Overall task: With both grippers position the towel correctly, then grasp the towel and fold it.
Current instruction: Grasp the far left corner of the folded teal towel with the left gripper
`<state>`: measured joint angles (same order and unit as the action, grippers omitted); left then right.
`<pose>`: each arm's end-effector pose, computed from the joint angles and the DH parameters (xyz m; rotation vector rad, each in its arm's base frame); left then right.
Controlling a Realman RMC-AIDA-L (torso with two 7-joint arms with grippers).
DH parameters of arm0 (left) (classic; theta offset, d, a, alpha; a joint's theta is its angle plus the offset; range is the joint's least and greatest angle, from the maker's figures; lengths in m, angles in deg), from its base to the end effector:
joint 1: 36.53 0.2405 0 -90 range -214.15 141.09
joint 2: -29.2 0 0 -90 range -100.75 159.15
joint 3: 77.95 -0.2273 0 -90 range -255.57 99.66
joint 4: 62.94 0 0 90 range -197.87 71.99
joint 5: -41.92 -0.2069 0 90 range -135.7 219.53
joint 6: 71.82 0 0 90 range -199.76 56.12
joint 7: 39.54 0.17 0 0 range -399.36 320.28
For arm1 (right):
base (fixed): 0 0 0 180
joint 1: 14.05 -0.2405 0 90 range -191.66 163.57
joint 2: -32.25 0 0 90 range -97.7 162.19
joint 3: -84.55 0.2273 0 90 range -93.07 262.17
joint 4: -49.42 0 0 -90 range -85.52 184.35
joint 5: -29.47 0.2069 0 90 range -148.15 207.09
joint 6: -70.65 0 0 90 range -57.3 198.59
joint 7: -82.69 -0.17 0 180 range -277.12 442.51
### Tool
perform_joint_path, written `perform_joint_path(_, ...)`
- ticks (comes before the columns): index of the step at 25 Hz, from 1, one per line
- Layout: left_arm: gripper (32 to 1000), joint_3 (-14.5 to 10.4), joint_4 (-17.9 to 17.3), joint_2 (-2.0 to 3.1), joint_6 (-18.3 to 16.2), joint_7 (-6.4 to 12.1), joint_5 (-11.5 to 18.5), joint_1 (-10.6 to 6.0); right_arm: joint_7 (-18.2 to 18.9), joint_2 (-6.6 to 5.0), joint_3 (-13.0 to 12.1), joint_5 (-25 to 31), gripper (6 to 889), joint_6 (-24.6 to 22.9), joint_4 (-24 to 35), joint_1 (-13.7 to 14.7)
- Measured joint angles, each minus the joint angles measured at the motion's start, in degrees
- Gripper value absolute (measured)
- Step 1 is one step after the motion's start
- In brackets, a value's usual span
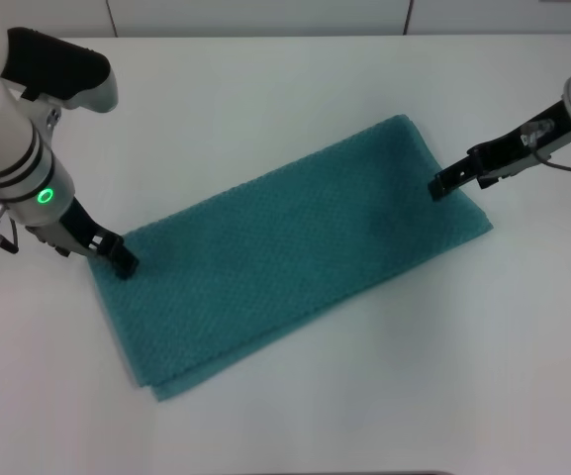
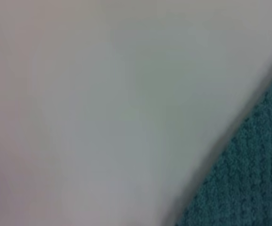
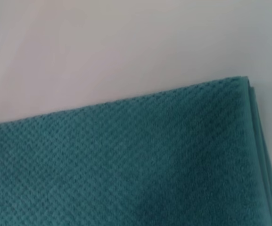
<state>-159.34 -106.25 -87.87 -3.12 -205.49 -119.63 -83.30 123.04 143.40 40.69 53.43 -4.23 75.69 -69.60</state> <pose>-0.2493 0.3844 -0.0329 -2.1444 -1.2381 0.6915 0.2346 0.3985 -0.0055 -2.3938 1.4913 -0.2902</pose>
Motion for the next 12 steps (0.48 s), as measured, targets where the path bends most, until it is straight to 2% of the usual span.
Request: perform_joint_path(12,894,0.0,0.31,0.0,-0.86,0.22,0.0,-0.08,0.0,-0.03,0.0,0.18,836,-0.19,-0.08,-0.46)
